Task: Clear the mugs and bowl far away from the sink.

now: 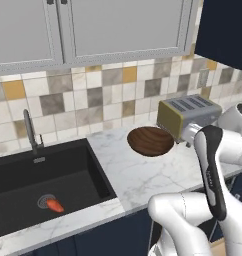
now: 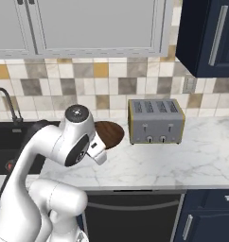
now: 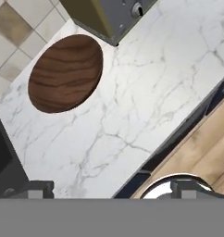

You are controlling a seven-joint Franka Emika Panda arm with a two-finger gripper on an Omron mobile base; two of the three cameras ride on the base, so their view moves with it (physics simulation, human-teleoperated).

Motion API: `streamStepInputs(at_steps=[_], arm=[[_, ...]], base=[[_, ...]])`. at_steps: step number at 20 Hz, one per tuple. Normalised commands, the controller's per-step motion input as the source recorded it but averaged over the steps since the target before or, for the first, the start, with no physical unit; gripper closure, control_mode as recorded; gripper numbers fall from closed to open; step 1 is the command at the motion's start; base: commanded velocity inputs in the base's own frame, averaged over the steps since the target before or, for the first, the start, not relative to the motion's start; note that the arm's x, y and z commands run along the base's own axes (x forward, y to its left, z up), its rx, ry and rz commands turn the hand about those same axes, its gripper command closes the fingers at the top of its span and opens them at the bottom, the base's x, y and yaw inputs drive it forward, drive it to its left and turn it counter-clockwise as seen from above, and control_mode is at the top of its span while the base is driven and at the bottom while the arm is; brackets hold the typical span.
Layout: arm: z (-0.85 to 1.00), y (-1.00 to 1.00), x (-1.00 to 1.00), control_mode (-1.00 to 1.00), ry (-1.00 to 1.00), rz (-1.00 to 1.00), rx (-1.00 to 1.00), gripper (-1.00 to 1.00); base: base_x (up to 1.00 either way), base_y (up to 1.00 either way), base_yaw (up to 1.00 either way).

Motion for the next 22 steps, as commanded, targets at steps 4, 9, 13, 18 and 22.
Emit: streamStepInputs(at_steps=[4,9,13,18,22], arm=[[-0.25,0.0,0.56,-1.0,0.0,0.0,0.04,-1.0],[-0.28,0.0,0.55,-1.0,0.0,0.0,0.01,-1.0],[-0.26,0.0,0.44,-1.0,0.0,-0.01,0.0,-1.0],[-0.32,0.0,0.4,-1.0,0.0,-0.02,0.0,-1.0],[-0.31,0.0,0.37,-1.0,0.0,-0.04,0.0,-1.0]], base=[[0.0,0.0,0.0],[0.0,0.0,0.0],[0.0,0.0,0.0],[0.0,0.0,0.0],[0.0,0.0,0.0]])
